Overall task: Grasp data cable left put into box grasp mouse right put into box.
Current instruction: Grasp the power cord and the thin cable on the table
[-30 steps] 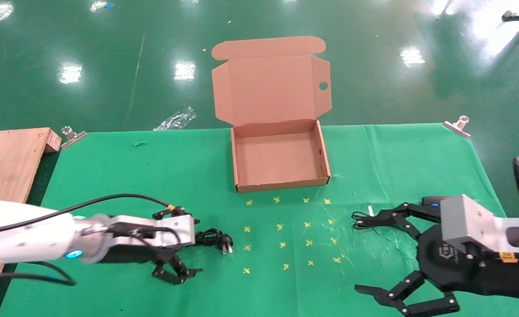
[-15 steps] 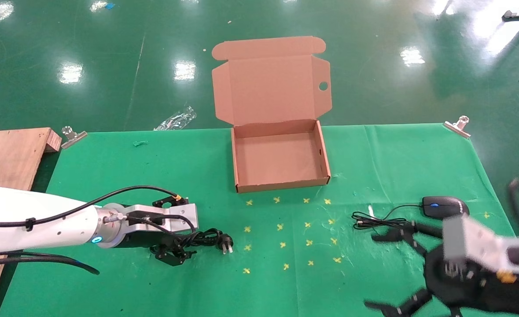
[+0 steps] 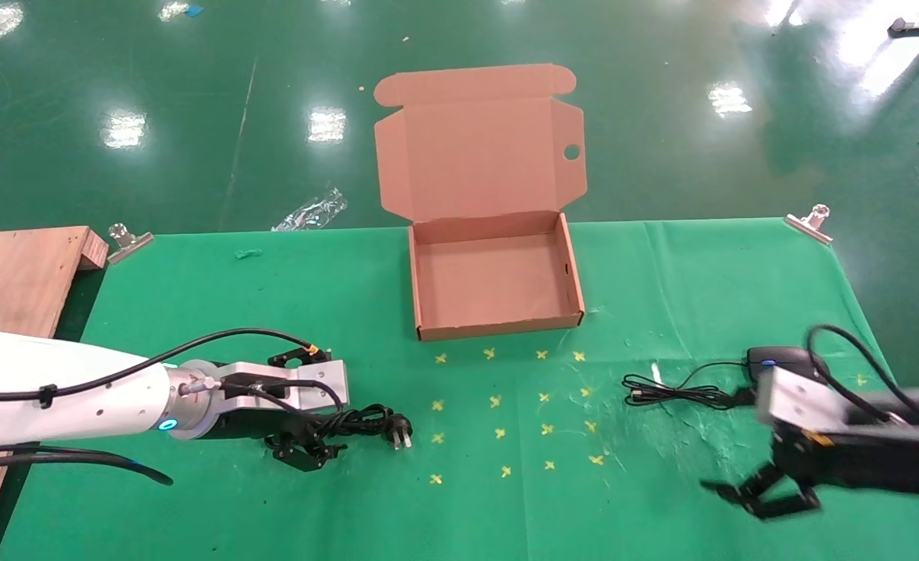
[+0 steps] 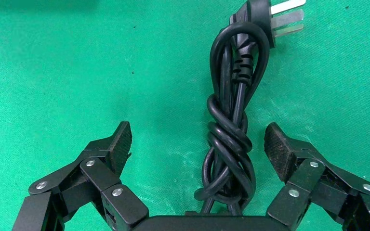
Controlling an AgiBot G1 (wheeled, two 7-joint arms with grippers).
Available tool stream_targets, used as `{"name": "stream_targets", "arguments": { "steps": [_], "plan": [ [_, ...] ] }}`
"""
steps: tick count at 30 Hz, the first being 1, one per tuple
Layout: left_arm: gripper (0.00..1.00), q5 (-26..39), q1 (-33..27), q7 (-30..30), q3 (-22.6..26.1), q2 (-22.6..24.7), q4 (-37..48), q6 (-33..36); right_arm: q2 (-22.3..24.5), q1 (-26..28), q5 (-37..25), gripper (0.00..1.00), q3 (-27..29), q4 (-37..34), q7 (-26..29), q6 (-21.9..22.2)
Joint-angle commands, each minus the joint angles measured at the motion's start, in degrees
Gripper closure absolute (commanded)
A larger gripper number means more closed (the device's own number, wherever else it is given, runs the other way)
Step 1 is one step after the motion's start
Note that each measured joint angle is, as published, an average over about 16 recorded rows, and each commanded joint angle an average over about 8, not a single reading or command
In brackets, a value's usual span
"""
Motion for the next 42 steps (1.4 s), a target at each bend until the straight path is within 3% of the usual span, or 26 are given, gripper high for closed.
{"name": "stream_targets", "arguments": {
  "steps": [1, 11, 12, 16, 17, 19, 20, 24, 25, 42],
  "plan": [
    [0.0, 0.0, 0.0, 0.01, 0.0, 0.0, 0.01, 0.0, -2.89, 2.57, -2.62, 0.0, -1.06, -4.57, -2.46, 0.35],
    [0.02, -0.01, 0.0, 0.02, 0.0, 0.0, 0.02, 0.0, -12.05, 11.81, -6.68, 0.0, -2.7, -26.23, -14.13, 3.33],
    [0.1, -0.01, 0.0, 0.02, 0.0, 0.0, 0.02, 0.0, -12.56, 12.26, -6.56, 0.0, -2.62, -27.75, -14.98, 3.5],
    [0.6, 0.02, -0.01, 0.02, 0.01, 0.02, 0.04, -0.02, -14.15, 13.46, -6.39, 0.0, -2.46, -32.97, -17.4, 4.18],
    [0.72, 0.02, -0.01, 0.02, 0.01, 0.03, 0.05, -0.03, -14.44, 13.65, -6.45, 0.05, -2.48, -33.93, -17.71, 4.35],
    [0.95, 0.03, -0.01, 0.02, 0.01, 0.04, 0.06, -0.04, -14.8, 13.92, -6.6, 0.3, -2.53, -35.12, -17.99, 4.58],
    [1.0, 0.04, -0.01, 0.02, 0.01, 0.04, 0.07, -0.05, -14.95, 14.04, -6.67, 0.42, -2.56, -35.6, -18.09, 4.67],
    [1.0, 0.03, 0.0, 0.02, 0.0, 0.04, 0.06, -0.04, -14.96, 14.04, -6.63, 0.92, -2.56, -35.68, -18.05, 4.72],
    [1.0, 0.03, 0.0, 0.02, 0.0, 0.04, 0.06, -0.04, -14.89, 13.99, -6.59, 1.0, -2.54, -35.44, -18.0, 4.69],
    [1.0, -0.03, 0.01, 0.02, 0.0, 0.0, 0.03, -0.01, -14.15, 13.4, -6.2, 1.0, -2.4, -33.22, -17.55, 4.27]
  ]
}}
